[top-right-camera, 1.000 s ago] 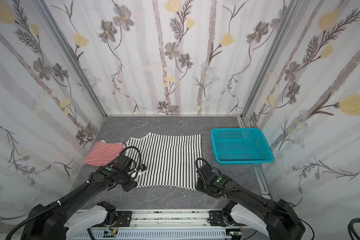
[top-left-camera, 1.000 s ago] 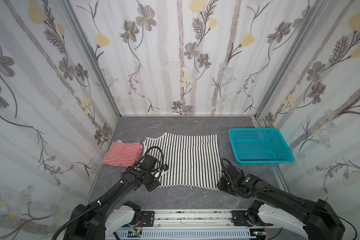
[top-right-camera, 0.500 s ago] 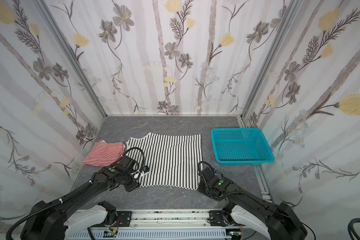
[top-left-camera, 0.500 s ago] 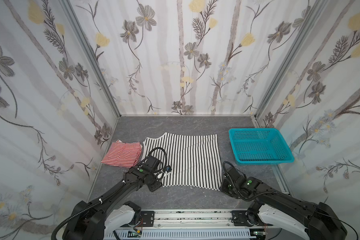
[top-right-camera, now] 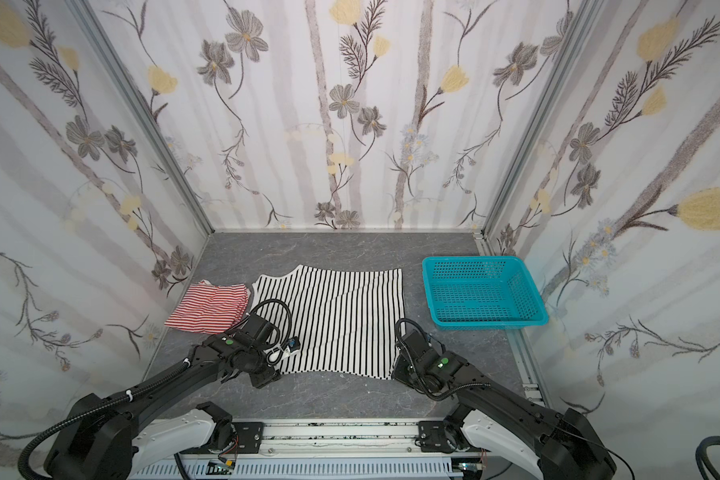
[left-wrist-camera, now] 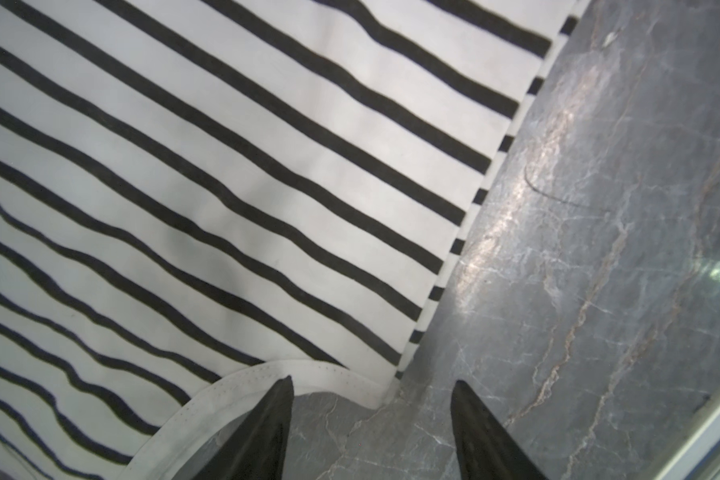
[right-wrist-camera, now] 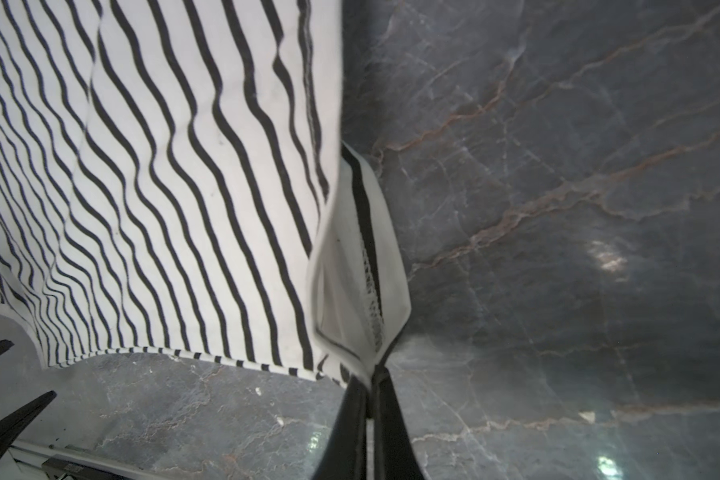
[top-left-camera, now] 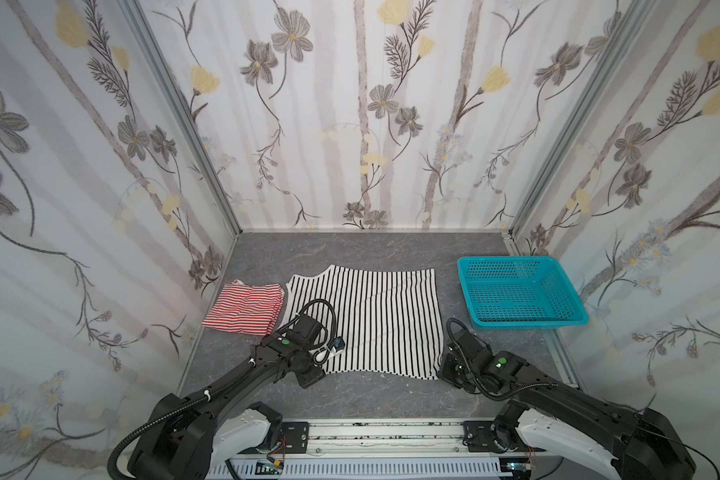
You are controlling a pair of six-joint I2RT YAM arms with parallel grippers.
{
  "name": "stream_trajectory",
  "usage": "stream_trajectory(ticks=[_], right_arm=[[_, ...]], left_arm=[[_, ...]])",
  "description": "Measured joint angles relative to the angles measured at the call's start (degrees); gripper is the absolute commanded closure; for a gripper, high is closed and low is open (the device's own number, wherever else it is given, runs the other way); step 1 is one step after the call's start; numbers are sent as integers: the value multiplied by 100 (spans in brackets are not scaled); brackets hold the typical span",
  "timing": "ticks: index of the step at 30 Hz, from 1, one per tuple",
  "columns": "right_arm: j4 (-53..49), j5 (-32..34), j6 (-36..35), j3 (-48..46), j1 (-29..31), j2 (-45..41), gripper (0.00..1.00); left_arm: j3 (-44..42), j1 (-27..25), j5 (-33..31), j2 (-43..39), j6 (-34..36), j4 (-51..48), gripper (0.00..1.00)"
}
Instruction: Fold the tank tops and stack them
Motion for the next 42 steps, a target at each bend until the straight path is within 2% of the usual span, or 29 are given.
stream_trajectory(ticks=[9, 17, 25, 27, 30, 34, 37, 42], right_arm=[[-76, 28, -133, 378, 0, 243, 100], [-129, 66, -162, 461, -31, 271, 100], [-232, 66, -195, 485, -63, 286, 100], [-234, 66, -197, 490, -63, 293, 100], [-234, 66, -214, 490, -70, 293, 100], [-236, 66, -254, 492, -118, 293, 100], [-247, 66, -258, 505, -168, 291, 100], [-278, 63, -365, 605, -238, 271, 100]], left_arm=[[-4, -76, -4, 144, 68, 37, 39], [-70, -76, -22, 225, 177, 122, 55], [-98, -76, -13, 382, 216, 186, 51], [-83, -76, -17, 437, 221, 236, 56], [-81, -74, -94, 487, 240, 326, 78], [-160, -74, -234, 435, 326, 525, 93], [-181, -74, -212, 326, 378, 494, 99], [-66, -76, 258, 59, 474, -280, 100]])
